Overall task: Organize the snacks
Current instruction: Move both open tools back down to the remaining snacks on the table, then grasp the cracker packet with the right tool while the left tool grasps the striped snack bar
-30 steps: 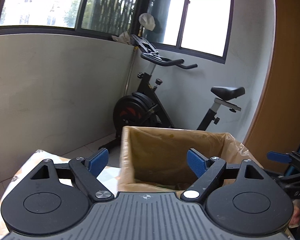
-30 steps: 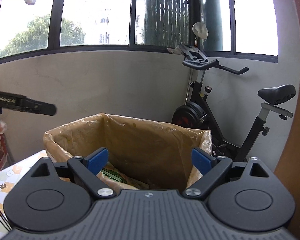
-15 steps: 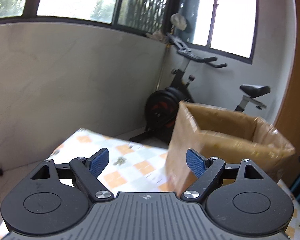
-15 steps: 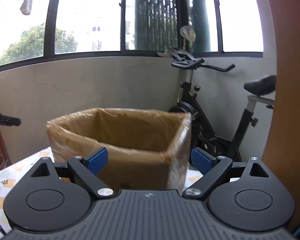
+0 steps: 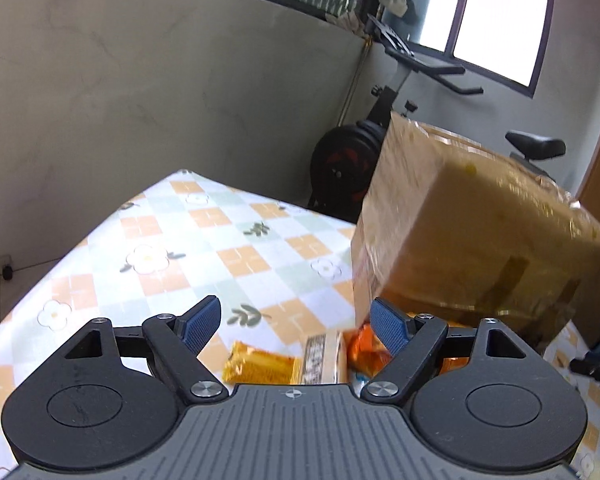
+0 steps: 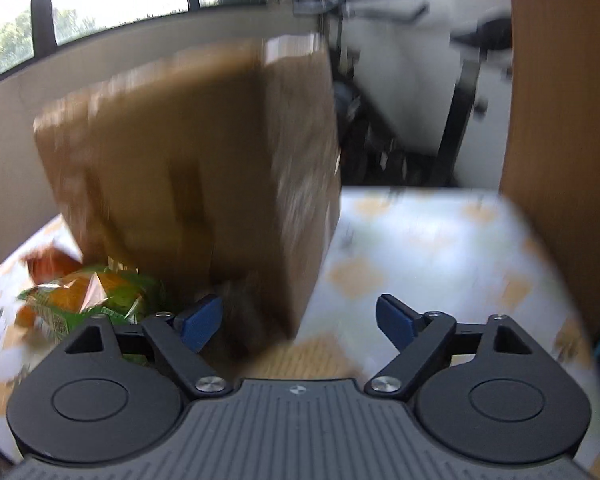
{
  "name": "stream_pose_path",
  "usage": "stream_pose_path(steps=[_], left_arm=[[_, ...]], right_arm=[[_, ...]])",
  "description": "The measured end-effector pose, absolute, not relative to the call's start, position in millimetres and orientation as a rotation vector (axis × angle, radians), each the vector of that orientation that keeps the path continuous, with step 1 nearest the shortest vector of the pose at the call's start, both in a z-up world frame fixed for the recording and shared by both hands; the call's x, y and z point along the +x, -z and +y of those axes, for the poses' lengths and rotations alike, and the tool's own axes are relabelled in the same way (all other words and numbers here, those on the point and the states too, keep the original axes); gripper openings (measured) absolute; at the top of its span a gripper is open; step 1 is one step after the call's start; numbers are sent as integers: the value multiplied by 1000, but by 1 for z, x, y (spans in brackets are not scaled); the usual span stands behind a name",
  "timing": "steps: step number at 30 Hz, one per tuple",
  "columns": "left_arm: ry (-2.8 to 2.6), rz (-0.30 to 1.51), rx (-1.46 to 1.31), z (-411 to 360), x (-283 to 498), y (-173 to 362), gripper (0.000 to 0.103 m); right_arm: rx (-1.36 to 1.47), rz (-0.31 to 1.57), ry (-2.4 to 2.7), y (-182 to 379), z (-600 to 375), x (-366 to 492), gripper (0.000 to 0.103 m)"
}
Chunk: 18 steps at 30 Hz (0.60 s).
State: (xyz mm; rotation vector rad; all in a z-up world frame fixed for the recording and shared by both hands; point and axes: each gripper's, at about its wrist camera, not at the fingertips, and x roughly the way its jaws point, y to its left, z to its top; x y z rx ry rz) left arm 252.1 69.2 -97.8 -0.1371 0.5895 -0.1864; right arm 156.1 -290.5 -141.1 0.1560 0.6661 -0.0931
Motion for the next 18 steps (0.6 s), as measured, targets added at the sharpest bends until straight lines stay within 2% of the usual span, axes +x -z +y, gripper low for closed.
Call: stream_pose_path(steps=[11, 18], left_arm=[[191, 609, -142, 65, 245, 107, 84], [180, 632, -156, 67, 244, 116, 84]], right_arm=[[101, 787, 194, 171, -277, 189, 87], [58, 802, 176, 176, -273, 179, 87]])
